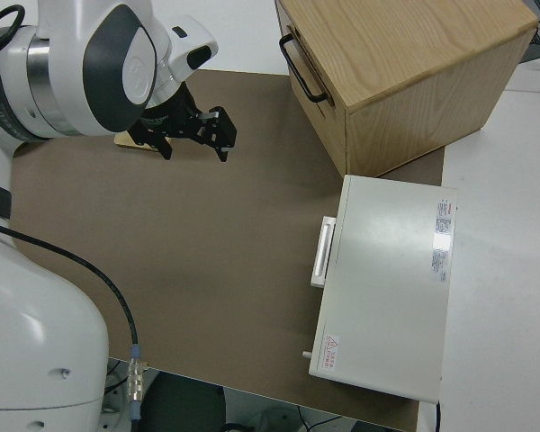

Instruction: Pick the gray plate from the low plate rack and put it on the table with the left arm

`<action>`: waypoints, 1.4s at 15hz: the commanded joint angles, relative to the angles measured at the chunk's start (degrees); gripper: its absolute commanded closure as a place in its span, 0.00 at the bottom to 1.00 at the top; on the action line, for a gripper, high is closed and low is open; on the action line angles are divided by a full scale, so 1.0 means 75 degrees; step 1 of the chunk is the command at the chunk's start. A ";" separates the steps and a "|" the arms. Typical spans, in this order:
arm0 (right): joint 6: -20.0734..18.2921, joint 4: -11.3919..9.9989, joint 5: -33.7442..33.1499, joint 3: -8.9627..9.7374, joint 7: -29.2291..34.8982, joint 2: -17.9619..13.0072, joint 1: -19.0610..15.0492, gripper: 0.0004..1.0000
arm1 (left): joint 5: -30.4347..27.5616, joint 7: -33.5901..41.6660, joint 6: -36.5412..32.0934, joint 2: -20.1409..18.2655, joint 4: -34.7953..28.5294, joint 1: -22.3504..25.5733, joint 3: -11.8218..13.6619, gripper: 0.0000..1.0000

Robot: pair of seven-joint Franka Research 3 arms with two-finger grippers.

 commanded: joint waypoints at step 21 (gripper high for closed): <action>-0.0111 0.0046 0.0057 0.0039 0.0001 -0.0019 -0.0055 0.01 | 0.0118 0.0170 -0.1167 -0.0352 0.0938 -0.0029 -0.0181 1.00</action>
